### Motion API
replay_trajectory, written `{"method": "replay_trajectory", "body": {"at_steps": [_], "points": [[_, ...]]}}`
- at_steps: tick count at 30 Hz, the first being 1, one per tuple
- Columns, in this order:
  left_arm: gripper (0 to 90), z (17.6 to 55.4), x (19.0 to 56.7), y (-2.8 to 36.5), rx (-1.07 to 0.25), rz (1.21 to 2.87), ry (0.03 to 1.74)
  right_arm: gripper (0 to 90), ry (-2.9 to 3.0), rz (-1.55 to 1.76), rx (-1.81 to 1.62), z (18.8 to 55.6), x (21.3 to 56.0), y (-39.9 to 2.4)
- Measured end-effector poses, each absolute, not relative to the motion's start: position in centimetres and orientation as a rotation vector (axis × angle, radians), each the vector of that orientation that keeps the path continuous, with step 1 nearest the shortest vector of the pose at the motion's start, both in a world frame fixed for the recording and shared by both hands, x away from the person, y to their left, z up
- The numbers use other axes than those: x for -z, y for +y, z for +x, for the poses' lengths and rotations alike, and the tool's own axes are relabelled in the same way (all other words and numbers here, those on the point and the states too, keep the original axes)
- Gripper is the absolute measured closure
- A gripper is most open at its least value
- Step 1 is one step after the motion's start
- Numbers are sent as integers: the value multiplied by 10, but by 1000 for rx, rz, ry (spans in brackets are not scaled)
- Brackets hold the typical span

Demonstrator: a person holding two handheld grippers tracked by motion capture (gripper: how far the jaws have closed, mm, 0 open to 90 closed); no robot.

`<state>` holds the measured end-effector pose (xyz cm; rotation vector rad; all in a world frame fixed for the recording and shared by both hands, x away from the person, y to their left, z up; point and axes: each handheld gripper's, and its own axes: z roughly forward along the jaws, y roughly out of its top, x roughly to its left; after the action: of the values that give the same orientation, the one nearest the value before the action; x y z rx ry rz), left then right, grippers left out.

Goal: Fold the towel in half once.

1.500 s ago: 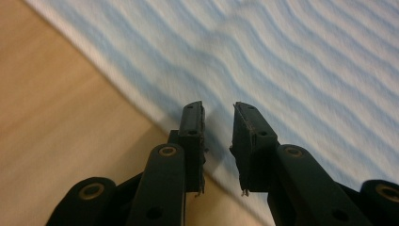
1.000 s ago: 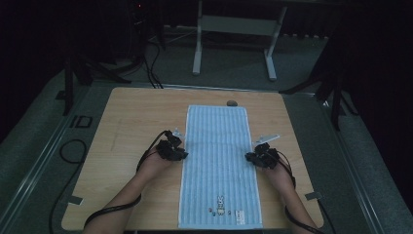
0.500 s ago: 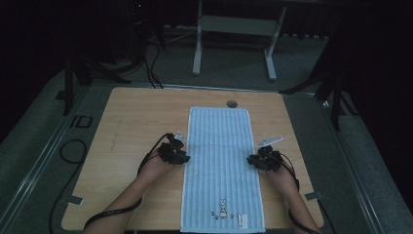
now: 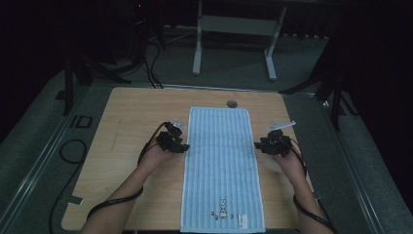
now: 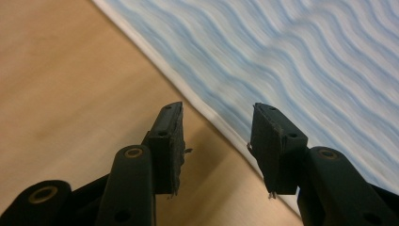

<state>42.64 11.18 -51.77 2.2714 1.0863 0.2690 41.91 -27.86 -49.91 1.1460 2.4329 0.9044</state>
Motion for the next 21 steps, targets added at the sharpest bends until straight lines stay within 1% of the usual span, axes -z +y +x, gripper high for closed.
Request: {"method": "replay_trajectory", "body": {"at_steps": [3,7,9,11,18,21], "points": [[489,441,519,111,-274,2261,1120,575,2436,1158,-867,439,501,-273],[488,458,521,108,-291,2243,1139,561,2438,1199,-836,460,507,-267],[463,465,522,106,-299,2244,1156,550,2447,1223,-816,471,511,-265],[463,471,523,105,-313,2239,1168,533,2458,1257,-803,480,515,-263],[463,482,536,99,-317,2258,1219,514,2458,1327,-730,494,530,-260],[463,482,540,97,-328,2269,1198,518,2456,1340,-722,495,534,-259]]}}
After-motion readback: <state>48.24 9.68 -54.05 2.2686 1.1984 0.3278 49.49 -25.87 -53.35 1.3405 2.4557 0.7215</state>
